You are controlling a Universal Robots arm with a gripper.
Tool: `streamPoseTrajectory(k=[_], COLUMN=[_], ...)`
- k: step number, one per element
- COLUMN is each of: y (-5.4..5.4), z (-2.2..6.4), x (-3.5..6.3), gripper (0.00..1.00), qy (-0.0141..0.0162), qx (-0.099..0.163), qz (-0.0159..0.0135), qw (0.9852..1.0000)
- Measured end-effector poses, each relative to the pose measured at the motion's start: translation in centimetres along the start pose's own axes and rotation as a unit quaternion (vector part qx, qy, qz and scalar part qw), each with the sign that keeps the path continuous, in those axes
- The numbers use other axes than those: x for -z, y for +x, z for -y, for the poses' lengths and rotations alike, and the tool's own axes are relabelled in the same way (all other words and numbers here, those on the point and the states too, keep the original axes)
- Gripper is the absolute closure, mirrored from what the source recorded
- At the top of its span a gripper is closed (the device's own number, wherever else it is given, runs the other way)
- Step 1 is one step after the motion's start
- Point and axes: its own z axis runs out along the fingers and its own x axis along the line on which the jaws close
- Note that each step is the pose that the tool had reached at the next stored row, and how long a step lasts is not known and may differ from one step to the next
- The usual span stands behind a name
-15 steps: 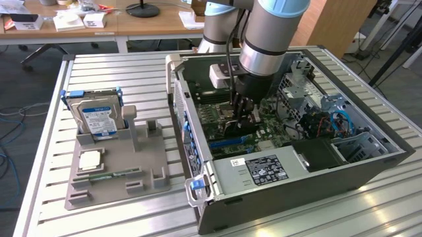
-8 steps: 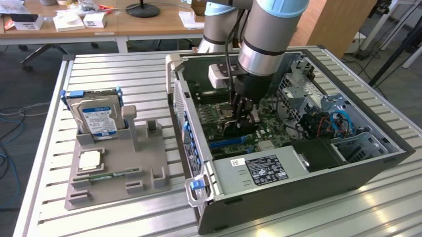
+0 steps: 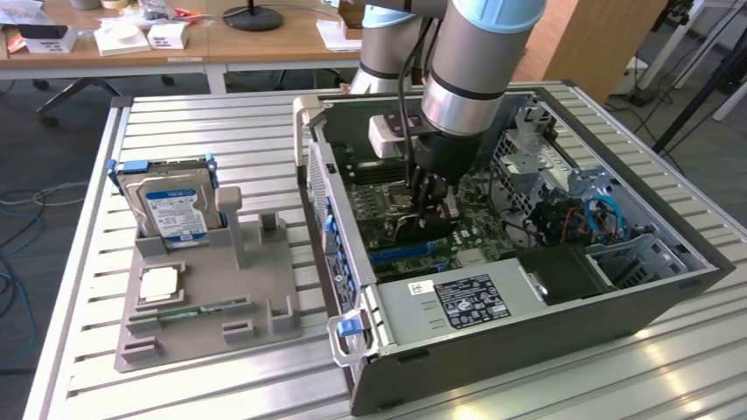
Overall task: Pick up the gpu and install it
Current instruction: 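Insert the gpu into the slot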
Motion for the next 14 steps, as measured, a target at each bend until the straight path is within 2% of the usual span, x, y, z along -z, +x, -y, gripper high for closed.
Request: streamPoseTrajectory(k=[14], y=[0.00], z=[0.01], x=[-0.27], gripper=[0.74], qy=[0.0001], qx=[0.000], qz=[0.0002], qw=[1.0000])
